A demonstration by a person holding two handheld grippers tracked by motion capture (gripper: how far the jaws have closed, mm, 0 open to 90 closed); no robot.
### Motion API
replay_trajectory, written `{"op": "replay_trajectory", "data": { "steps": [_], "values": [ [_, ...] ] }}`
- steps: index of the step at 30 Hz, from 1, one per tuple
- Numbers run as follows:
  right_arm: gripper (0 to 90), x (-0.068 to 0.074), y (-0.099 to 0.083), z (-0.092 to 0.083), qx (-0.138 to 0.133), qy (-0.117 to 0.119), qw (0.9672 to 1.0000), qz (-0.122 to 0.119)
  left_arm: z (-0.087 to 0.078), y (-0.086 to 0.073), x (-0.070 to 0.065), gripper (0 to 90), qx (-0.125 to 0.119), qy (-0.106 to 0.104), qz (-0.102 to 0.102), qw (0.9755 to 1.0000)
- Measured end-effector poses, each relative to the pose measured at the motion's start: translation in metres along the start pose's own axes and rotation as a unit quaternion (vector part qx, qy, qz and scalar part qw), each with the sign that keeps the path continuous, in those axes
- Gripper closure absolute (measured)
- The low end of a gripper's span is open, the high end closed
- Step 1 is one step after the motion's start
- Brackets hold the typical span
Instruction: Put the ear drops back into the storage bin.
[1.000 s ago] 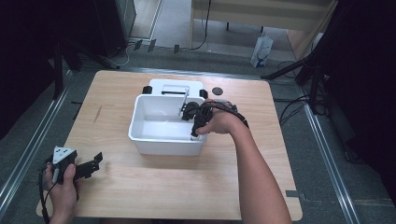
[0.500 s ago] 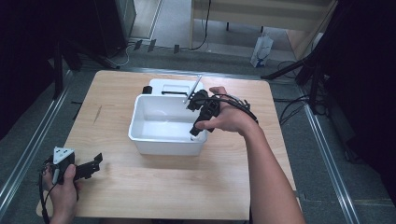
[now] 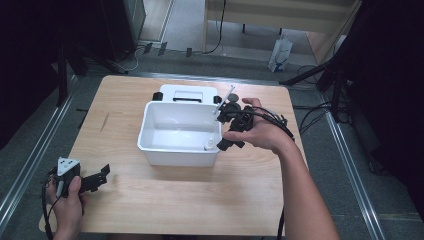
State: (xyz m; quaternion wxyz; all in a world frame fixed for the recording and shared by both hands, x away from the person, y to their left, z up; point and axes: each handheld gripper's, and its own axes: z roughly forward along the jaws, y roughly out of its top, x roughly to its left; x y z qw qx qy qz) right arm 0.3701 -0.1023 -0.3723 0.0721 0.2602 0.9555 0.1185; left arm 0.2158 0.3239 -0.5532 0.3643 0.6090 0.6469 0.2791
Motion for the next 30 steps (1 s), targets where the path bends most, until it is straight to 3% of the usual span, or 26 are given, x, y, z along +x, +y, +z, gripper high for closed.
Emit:
{"op": "replay_trajectory", "data": {
  "steps": [20, 30],
  "values": [
    [0.0, -0.013, -0.071, 0.010, -0.005, -0.022, 0.9982, 0.056, 0.000, 0.000, 0.000, 0.2, 0.002, -0.001, 0.001, 1.0000],
    [0.0, -0.019, -0.112, 0.019, -0.019, -0.049, 0.9942, 0.094, 0.000, 0.000, 0.000, 0.2, 0.001, 0.000, 0.002, 1.0000]
  ]
}}
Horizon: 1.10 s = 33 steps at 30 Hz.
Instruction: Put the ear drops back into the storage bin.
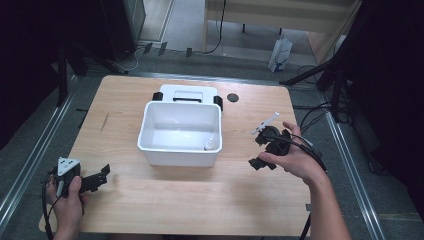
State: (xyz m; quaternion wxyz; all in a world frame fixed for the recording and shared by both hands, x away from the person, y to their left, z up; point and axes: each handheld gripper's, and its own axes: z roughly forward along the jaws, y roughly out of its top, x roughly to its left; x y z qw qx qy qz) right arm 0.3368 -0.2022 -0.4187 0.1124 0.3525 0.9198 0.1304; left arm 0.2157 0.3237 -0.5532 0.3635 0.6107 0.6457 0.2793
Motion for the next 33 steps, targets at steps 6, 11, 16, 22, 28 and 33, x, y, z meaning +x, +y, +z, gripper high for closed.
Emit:
{"op": "replay_trajectory", "data": {
  "steps": [6, 11, 16, 22, 28, 33],
  "values": [
    [0.0, -0.007, -0.027, 0.008, -0.006, 0.000, 0.9996, 0.028, 0.000, 0.000, 0.000, 0.2, -0.001, 0.001, 0.000, 1.0000],
    [0.0, -0.011, -0.049, 0.015, -0.010, -0.003, 0.9988, 0.049, 0.000, 0.000, 0.000, 0.2, -0.002, 0.001, -0.001, 1.0000],
    [0.0, -0.015, -0.074, 0.021, -0.030, -0.011, 0.9961, 0.082, 0.000, 0.000, 0.000, 0.2, -0.001, 0.001, -0.001, 1.0000],
    [0.0, -0.014, -0.102, 0.029, -0.063, -0.046, 0.9896, 0.121, 0.000, 0.000, 0.000, 0.2, 0.000, 0.002, 0.000, 1.0000],
    [0.0, -0.014, -0.130, 0.043, -0.096, -0.078, 0.9764, 0.177, 0.000, 0.000, 0.000, 0.2, -0.001, 0.002, 0.000, 1.0000],
    [0.0, -0.011, -0.152, 0.051, -0.138, -0.081, 0.9642, 0.211, -0.001, 0.000, -0.001, 0.2, -0.001, 0.002, -0.001, 1.0000]
  ]
}}
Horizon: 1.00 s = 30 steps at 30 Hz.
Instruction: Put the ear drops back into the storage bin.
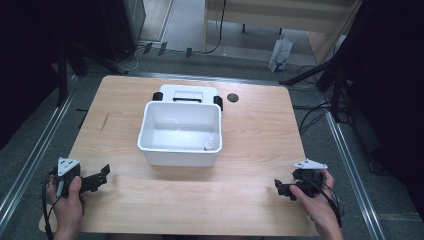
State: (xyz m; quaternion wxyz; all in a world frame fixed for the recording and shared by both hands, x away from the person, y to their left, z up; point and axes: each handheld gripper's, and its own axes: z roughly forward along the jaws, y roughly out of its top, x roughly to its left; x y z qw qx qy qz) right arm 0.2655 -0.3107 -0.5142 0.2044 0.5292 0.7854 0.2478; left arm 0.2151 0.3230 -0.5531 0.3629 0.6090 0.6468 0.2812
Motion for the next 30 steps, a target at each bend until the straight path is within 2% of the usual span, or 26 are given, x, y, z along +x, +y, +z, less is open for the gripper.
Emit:
{"op": "replay_trajectory", "data": {
  "steps": [4, 8, 12, 16, 19, 22, 25, 28, 30],
  "values": [
    [0.0, -0.004, -0.016, 0.000, -0.036, 0.000, 0.9992, 0.020, 0.000, 0.000, 0.000, 0.2, -0.001, 0.001, 0.000, 1.0000],
    [0.0, -0.007, -0.034, 0.000, -0.068, -0.001, 0.9967, 0.045, 0.000, 0.000, 0.000, 0.2, -0.002, 0.001, -0.002, 1.0000],
    [0.0, -0.009, -0.046, -0.001, -0.092, -0.004, 0.9941, 0.057, 0.000, 0.000, 0.000, 0.2, -0.002, 0.001, -0.002, 1.0000],
    [0.0, -0.013, -0.057, -0.002, -0.116, -0.002, 0.9900, 0.079, 0.000, 0.000, 0.000, 0.2, -0.001, 0.001, -0.002, 1.0000],
    [0.0, -0.017, -0.064, -0.004, -0.139, 0.005, 0.9857, 0.095, -0.001, 0.000, 0.000, 0.2, -0.002, 0.001, -0.002, 1.0000],
    [0.0, -0.021, -0.066, -0.006, -0.148, 0.007, 0.9835, 0.103, -0.001, 0.000, 0.002, 0.2, -0.006, 0.002, -0.006, 1.0000],
    [0.0, -0.024, -0.069, -0.008, -0.163, 0.011, 0.9787, 0.125, -0.001, 0.000, 0.002, 0.2, -0.005, 0.001, -0.007, 1.0000],
    [0.0, -0.023, -0.069, -0.008, -0.163, 0.008, 0.9783, 0.127, -0.001, 0.000, 0.002, 0.2, -0.006, 0.005, -0.007, 0.9999],
    [0.0, -0.023, -0.067, -0.006, -0.153, 0.002, 0.9799, 0.129, -0.001, 0.000, 0.002, 0.2, -0.006, 0.004, -0.007, 0.9999]
  ]
}}
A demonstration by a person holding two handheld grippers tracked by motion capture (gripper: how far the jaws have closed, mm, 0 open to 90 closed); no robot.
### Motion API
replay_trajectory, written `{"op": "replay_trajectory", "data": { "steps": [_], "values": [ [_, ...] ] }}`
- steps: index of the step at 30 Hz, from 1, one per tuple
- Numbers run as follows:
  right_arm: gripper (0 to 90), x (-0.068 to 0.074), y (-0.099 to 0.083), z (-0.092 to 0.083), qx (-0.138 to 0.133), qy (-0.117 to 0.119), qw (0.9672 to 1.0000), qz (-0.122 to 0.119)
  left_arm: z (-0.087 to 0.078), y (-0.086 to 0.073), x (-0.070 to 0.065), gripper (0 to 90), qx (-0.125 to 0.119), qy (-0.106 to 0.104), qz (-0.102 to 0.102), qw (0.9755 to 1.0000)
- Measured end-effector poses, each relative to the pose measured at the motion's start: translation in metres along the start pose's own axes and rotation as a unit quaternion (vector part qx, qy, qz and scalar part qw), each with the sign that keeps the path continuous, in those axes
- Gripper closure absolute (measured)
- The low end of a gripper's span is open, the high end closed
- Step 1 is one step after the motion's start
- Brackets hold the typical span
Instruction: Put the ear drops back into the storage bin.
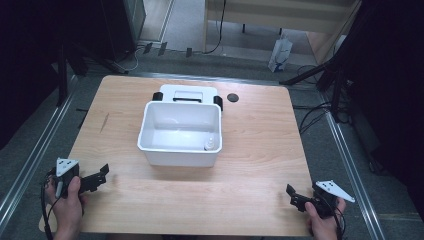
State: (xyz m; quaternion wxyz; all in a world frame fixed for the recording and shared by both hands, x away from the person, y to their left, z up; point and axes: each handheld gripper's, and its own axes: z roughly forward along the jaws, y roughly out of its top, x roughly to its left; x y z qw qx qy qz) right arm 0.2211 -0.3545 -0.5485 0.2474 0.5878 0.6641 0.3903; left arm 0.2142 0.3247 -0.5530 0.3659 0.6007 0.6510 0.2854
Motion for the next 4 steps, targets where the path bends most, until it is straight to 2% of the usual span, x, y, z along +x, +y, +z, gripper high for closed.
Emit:
{"op": "replay_trajectory", "data": {
  "steps": [4],
  "values": [
    [0.0, 0.0004, 0.0007, 0.0022, 0.010, 0.000, 0.9999, 0.000, -0.0003, -0.0001, 0.0006, 0.2, -0.001, 0.000, -0.003, 1.0000]
  ]
}}
